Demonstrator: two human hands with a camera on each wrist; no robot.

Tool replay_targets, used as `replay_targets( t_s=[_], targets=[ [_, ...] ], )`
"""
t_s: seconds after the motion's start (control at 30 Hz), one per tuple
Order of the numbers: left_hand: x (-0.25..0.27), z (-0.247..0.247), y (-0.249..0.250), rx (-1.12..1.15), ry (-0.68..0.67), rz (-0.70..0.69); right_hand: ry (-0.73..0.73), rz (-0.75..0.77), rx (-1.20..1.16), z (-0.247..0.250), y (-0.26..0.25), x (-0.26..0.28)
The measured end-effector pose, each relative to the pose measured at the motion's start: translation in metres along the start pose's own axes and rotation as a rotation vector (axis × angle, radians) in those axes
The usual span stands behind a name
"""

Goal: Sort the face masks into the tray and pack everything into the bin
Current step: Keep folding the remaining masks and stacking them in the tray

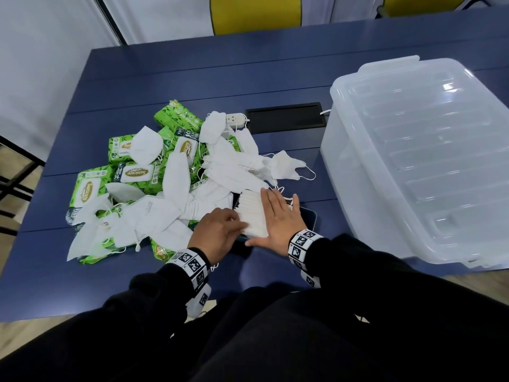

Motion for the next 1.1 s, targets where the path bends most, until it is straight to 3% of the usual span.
replay_targets(
  t_s=[0.1, 0.23, 0.3, 0.4, 0.5, 0.57, 0.73, 0.9, 1.0, 1.1],
  targets=[
    [0.005, 0.004, -0.022, 0.139, -0.058, 0.237, 0.006, 0.02, 0.05, -0.003, 0.001, 0.002],
    [0.008, -0.034, -0.017, 0.326, -0.276, 0.279, 0.043, 0.002, 0.011, -0.008, -0.001, 0.004],
    [0.013, -0.057, -0.018, 0.371, -0.307, 0.34, 0.035, -0.018, -0.003, -0.007, -0.002, 0.0],
    [0.014, -0.058, -0.021, 0.438, -0.289, 0.358, 0.009, -0.049, -0.037, -0.006, 0.0, -0.004],
    [0.005, -0.04, -0.007, 0.655, -0.232, 0.291, 0.002, -0.035, -0.068, -0.007, 0.002, -0.007],
    [0.001, -0.036, -0.004, 0.747, -0.2, 0.318, 0.007, -0.038, -0.097, -0.009, 0.005, -0.01],
    [-0.007, -0.04, 0.001, 0.871, -0.219, 0.432, 0.059, -0.054, -0.127, -0.007, 0.011, -0.004],
    [-0.01, -0.045, 0.0, 0.94, -0.275, 0.455, 0.033, -0.064, -0.175, -0.006, 0.011, -0.01],
    [-0.006, -0.048, -0.021, 0.972, -0.264, 0.582, 0.01, -0.007, -0.195, -0.002, 0.014, -0.008],
    [-0.008, -0.046, -0.028, 1.062, -0.148, 0.707, 0.034, -0.046, -0.228, 0.008, 0.029, 0.001]
  ],
)
Point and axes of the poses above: each hand's wrist, its own x-axis away from the middle knuckle, its own z-axis out of the back of the hand, y = z × x, the point moved 8 cm from there along -x, towards the middle knuckle
